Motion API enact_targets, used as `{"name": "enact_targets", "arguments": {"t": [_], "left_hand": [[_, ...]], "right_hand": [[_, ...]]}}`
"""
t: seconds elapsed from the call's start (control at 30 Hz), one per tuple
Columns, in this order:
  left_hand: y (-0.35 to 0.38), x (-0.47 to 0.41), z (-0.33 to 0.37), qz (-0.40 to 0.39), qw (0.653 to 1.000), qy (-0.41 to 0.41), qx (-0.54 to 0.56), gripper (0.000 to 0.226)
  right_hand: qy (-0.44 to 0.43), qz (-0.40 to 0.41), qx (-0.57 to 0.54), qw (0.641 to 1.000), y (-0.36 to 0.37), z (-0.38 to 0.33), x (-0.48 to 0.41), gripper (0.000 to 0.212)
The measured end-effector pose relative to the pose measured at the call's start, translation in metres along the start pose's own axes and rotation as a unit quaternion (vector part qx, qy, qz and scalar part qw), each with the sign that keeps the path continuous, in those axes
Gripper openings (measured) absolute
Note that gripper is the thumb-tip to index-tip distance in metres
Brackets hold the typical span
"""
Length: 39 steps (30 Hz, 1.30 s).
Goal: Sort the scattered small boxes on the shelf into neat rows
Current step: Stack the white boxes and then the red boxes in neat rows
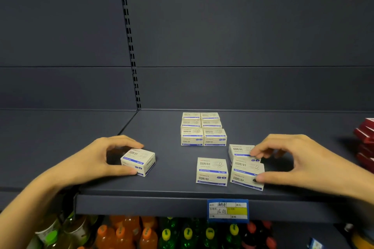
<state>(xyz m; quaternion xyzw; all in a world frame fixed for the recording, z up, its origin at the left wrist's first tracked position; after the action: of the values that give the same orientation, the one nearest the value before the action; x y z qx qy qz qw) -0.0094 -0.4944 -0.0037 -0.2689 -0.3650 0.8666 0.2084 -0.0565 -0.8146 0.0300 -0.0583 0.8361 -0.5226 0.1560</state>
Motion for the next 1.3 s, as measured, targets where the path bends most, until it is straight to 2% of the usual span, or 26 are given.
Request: {"name": "enact_targets", "arguments": {"t": [0.17, 0.4, 0.6, 0.8, 1.03, 1.3], "left_hand": [[-0.002, -0.001, 0.001, 0.022, 1.0, 0.002, 0.011, 0.045], [-0.004, -0.012, 0.015, 0.082, 0.996, 0.015, 0.014, 0.048], [0.007, -0.034, 0.036, 0.107, 0.994, 0.034, 0.0, 0.046], [0.026, -0.057, 0.041, 0.104, 0.993, 0.026, -0.04, 0.037], [0.046, -0.07, 0.037, 0.095, 0.993, 0.024, -0.061, 0.045], [0.05, -0.074, 0.036, 0.133, 0.988, 0.022, -0.075, 0.041]], "right_hand": [[0.029, -0.006, 0.045, 0.999, 0.008, 0.011, 0.002, 0.055], [0.023, -0.013, 0.002, 1.0, 0.004, 0.011, 0.005, 0.038], [0.007, 0.032, -0.034, 0.999, -0.013, -0.004, -0.017, 0.033], [0.034, 0.026, 0.001, 0.999, 0.014, -0.011, -0.057, 0.044], [0.063, 0.004, 0.036, 0.997, 0.029, -0.004, -0.072, 0.048], [0.074, 0.001, 0.066, 0.995, 0.031, -0.002, -0.072, 0.046]]}}
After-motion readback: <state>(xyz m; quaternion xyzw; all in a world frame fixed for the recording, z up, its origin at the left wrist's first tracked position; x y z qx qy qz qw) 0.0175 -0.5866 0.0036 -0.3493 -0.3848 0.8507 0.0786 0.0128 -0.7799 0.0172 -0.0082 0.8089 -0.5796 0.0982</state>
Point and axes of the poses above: each hand's wrist, its own x-axis away from the middle knuckle, its own y-axis out of the palm, z = x × y, the point moved 8 cm from there along -x, towards the middle knuckle, and after that the axes turned 13 degrees about y, right-handed, at the moved point
